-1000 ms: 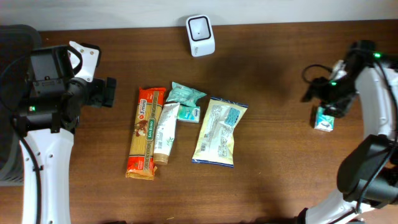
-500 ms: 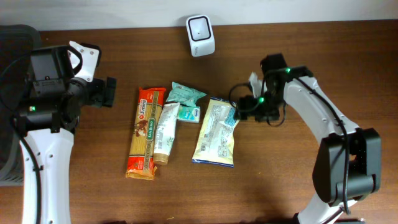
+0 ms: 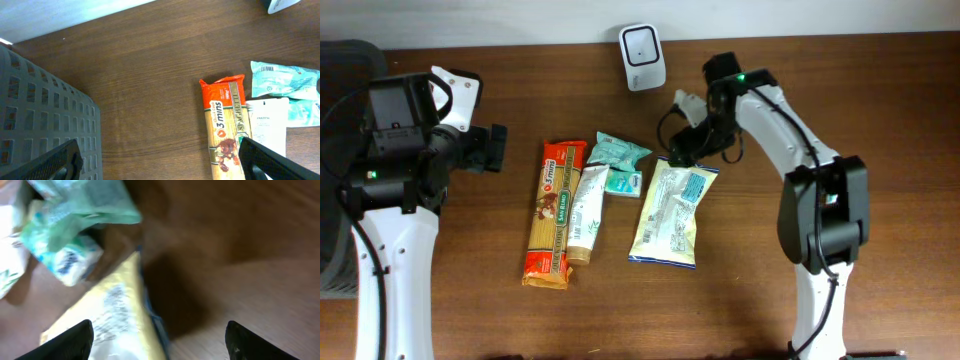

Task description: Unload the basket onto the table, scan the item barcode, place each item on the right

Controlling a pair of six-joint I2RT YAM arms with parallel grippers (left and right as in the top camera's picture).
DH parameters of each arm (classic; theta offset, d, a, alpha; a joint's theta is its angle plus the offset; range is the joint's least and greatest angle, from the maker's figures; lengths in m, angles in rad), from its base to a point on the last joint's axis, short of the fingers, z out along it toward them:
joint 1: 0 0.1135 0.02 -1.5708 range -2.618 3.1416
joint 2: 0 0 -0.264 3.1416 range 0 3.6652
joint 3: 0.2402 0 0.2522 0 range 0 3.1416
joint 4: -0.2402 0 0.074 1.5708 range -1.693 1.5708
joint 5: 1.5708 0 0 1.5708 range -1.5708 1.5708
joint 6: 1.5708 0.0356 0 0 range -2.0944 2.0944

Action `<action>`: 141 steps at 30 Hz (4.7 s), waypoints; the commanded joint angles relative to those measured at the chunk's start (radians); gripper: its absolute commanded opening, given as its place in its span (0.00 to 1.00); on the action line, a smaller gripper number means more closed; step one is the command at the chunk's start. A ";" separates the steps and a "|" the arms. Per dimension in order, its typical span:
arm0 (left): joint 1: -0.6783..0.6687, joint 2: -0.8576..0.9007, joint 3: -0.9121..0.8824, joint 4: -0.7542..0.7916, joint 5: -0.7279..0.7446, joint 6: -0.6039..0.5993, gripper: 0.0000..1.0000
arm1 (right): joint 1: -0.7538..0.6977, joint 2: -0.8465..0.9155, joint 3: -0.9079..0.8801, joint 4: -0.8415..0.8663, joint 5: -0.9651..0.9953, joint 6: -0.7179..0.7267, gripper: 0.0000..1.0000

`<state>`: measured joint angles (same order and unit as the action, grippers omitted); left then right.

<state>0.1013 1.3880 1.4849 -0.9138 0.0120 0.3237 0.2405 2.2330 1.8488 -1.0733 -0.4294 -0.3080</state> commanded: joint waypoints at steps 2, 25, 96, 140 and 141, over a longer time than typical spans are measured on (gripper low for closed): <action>0.005 0.003 0.005 0.002 0.011 0.018 0.99 | 0.024 0.019 0.002 -0.085 -0.032 -0.080 0.82; 0.005 0.003 0.005 0.002 0.011 0.018 0.99 | 0.053 0.032 0.017 -0.415 -0.072 0.036 0.04; 0.005 0.003 0.005 0.002 0.011 0.018 0.99 | -0.156 -0.806 -0.621 0.192 -0.156 0.278 0.04; 0.005 0.003 0.005 0.002 0.011 0.018 0.99 | 0.239 0.144 0.043 1.677 1.110 -1.135 0.04; 0.005 0.003 0.005 0.002 0.011 0.018 0.99 | 0.239 0.144 0.043 1.677 1.110 -1.135 0.04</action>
<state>0.1013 1.3914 1.4845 -0.9161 0.0120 0.3267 0.4835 2.3970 1.8759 0.5888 0.7044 -1.4425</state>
